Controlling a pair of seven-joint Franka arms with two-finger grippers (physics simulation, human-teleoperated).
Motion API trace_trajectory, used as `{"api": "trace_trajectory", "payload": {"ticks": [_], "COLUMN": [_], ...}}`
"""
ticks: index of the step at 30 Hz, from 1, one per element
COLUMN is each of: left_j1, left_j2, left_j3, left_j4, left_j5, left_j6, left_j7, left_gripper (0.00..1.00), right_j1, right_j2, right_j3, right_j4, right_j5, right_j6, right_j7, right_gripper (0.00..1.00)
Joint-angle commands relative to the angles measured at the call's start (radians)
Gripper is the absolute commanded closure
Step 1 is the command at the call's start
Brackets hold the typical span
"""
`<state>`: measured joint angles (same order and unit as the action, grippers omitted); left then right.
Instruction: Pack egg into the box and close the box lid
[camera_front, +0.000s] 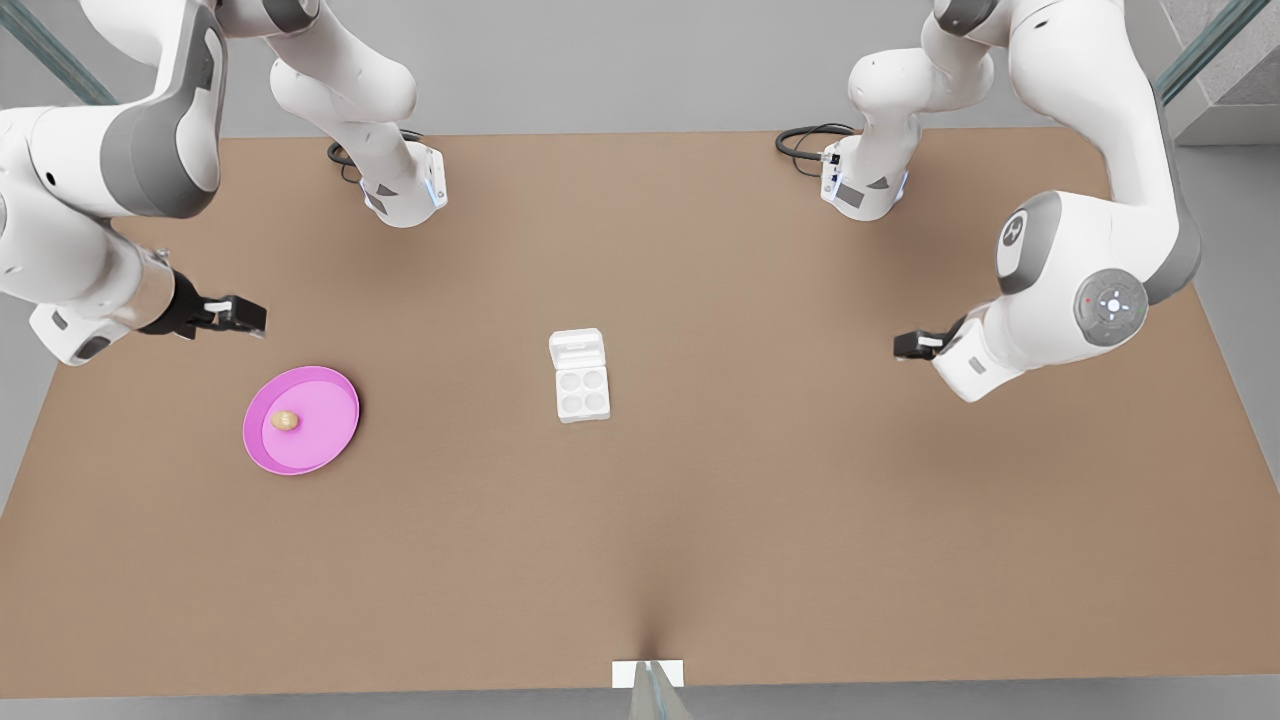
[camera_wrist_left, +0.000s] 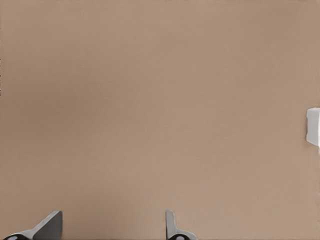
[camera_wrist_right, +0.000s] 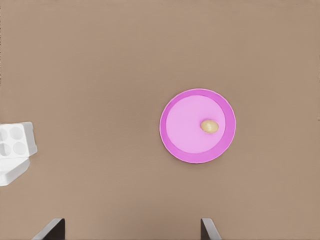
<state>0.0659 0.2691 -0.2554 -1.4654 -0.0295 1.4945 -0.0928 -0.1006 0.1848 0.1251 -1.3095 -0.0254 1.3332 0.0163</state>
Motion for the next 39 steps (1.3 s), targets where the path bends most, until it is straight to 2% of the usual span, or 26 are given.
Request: {"api": "trace_trajectory", "payload": {"ticks": [1, 8, 13, 16, 20, 22, 23, 25, 26, 31, 39], "left_j1": [0.000, -0.005, -0.005, -0.008, -0.008, -0.006, -0.005, -0.009, -0.021, -0.020, -0.021], "left_j2": [-0.001, 0.027, 0.044, 0.044, 0.044, 0.044, 0.044, 0.045, 0.045, 0.047, 0.053], "left_j3": [-0.001, -0.002, -0.004, -0.002, -0.004, -0.004, -0.004, -0.004, -0.008, -0.007, -0.007], "left_j4": [0.002, 0.020, 0.034, 0.034, 0.034, 0.034, 0.034, 0.028, 0.028, 0.027, 0.025], "left_j5": [-0.001, 0.000, -0.001, 0.000, -0.001, -0.001, 0.000, -0.001, -0.001, 0.003, 0.005], "left_j6": [0.109, 0.035, 0.032, 0.027, 0.023, 0.023, 0.024, 0.021, 0.021, 0.021, 0.021], "left_j7": [-0.108, -0.111, -0.116, -0.117, -0.119, -0.117, -0.117, -0.120, -0.120, -0.120, -0.123], "left_gripper": [0.00, 0.00, 0.00, 0.00, 0.00, 0.00, 0.00, 0.00, 0.00, 0.00, 0.00], "right_j1": [-0.001, -0.004, -0.041, -0.133, -0.162, -0.171, -0.194, -0.286, -0.295, -0.321, -0.372], "right_j2": [-0.001, 0.180, 0.357, 0.343, 0.397, 0.357, 0.268, 0.176, 0.143, 0.163, 0.211], "right_j3": [0.001, 0.001, -0.002, 0.044, 0.042, 0.042, 0.045, 0.114, 0.119, 0.119, 0.122], "right_j4": [0.001, -0.030, -0.042, -0.220, -0.225, -0.312, -0.445, -0.620, -0.669, -0.712, -0.703], "right_j5": [-0.001, -0.013, -0.039, -0.105, -0.151, -0.154, -0.153, -0.153, -0.153, -0.154, -0.200], "right_j6": [0.084, 0.173, 0.412, 0.636, 0.673, 0.727, 0.788, 0.876, 0.894, 0.974, 0.995], "right_j7": [0.020, 0.020, -0.007, -0.056, -0.111, -0.111, -0.111, -0.111, -0.110, -0.114, -0.127], "right_gripper": [0.00, 0.00, 0.00, 0.00, 0.00, 0.00, 0.00, 0.00, 0.00, 0.00, 0.00]}}
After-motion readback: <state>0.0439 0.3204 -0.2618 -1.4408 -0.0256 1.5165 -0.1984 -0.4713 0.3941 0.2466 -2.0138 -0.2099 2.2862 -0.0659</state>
